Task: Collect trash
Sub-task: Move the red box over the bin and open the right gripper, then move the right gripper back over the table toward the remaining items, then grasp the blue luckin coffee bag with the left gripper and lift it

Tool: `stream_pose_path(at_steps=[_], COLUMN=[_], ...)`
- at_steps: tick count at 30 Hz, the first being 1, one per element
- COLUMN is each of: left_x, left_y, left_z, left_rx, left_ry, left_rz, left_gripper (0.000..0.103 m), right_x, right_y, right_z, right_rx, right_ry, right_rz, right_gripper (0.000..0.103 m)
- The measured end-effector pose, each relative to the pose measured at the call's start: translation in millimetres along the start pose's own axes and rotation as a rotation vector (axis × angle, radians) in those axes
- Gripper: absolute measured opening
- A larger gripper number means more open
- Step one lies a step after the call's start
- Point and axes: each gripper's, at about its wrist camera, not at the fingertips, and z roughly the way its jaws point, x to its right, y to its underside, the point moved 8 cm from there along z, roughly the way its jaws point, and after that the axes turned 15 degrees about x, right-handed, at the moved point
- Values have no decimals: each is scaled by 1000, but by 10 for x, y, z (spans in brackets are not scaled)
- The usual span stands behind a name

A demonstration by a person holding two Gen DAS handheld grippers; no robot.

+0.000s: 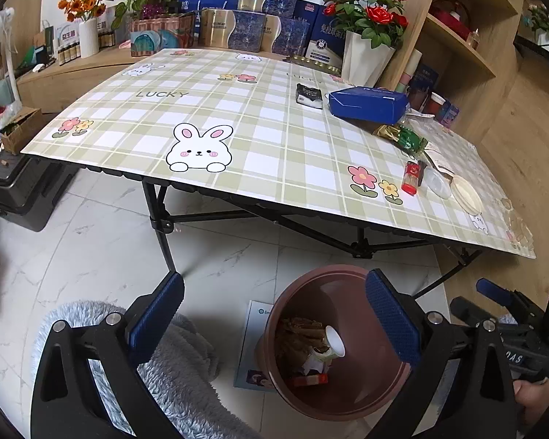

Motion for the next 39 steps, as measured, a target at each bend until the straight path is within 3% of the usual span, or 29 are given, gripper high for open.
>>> stream_pose_path(at_steps=[16,19,25,31,34,39], left_x=[17,91,467,1076,1411,1838], left_y=[-68,-148,-401,-743,-933,-1205], left_z=[88,166,422,945,1231,1691], left_rx=[-9,-4,9,-2,16,10], left_ry=[-27,-22,11,107,125,157], left_rz=[6,47,184,296,411,512], left_gripper=[97,97,97,97,97,97], right_x=[509,621,853,1053,1139,1268], right_y=[-270,-353,-584,-818,-923,-1043], right_z=[-46,-21,57,168,241,338], right_rx=[69,77,94,107,112,126], right_ry=[108,129,151,161,161,157], right_rz=[34,31,36,37,48,78], right_gripper=[95,95,95,95,95,95])
